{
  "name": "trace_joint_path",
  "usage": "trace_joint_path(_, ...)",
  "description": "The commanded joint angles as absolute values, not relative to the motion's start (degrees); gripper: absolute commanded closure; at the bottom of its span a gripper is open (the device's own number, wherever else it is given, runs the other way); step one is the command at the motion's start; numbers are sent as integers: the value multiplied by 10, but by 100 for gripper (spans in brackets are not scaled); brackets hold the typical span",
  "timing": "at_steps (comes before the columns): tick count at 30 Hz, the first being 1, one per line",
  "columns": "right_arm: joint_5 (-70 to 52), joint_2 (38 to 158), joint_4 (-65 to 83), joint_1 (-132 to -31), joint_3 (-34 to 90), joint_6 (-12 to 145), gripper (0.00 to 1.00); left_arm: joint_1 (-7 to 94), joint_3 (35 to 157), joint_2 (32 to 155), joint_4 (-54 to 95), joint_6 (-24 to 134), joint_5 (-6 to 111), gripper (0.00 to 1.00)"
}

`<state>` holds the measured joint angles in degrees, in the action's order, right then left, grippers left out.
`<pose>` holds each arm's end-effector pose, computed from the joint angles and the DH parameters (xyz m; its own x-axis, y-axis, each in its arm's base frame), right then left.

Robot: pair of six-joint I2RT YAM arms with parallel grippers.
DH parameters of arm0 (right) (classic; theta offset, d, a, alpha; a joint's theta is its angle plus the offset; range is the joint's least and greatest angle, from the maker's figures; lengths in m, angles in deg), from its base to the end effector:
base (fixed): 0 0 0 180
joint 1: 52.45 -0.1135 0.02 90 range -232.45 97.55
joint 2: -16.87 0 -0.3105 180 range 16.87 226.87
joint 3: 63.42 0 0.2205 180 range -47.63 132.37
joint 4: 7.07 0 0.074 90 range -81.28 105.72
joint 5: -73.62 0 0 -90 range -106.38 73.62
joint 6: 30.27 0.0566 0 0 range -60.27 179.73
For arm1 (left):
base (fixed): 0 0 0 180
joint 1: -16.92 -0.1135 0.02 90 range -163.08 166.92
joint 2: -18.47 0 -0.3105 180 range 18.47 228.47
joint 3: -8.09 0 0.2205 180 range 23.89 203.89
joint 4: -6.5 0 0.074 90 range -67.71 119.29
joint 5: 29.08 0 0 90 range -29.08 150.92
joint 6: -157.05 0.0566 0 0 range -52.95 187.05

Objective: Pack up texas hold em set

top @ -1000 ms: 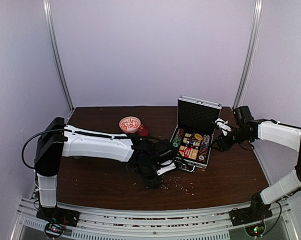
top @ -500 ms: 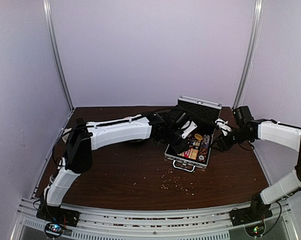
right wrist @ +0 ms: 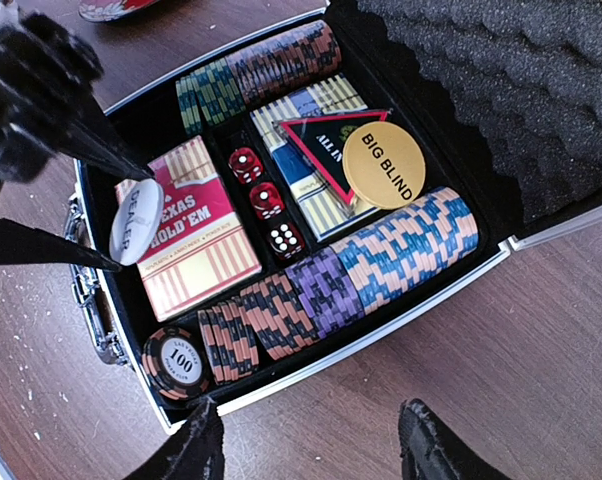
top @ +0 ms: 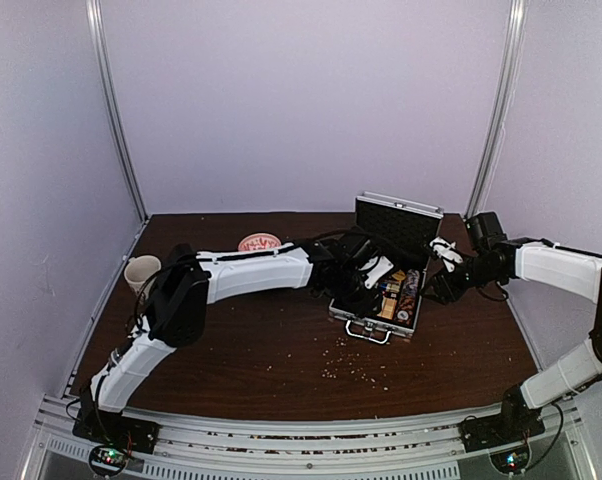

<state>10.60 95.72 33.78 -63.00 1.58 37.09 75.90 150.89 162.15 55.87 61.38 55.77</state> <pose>0.2371 0.0703 0.2638 -0.5785 -0.4567 -0.6759 -0.6973 0.7068 0.1193 0.2915 -0.4945 0.1938 -0.4815 0.6098 -0.6295 0.8396 0.5269 -0.1319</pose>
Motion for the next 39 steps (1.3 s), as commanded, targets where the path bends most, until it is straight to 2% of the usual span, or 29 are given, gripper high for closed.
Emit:
trace_joint_path(1, 116, 970, 348, -626, 20, 366, 39, 761, 1526, 1640, 522, 608, 539, 54)
trace_joint_path(11, 107, 982, 370, -647, 15, 340, 26, 754, 1539, 1664, 505, 594, 544, 53)
trace_joint_path(16, 80, 993, 367, -678, 17, 339, 21, 750, 1543, 1664, 498, 584, 552, 37)
trace_joint_path(22, 58, 999, 364, -709, 17, 335, 13, 750, 1514, 1607, 493, 579, 570, 31)
trace_joint_path(29, 34, 1007, 364, -733, 18, 330, 12, 750, 1379, 1492, 429, 562, 581, 31)
trace_joint_path(39, -17, 1021, 350, -750, 22, 335, 12, 750, 1333, 1465, 428, 560, 609, 31)
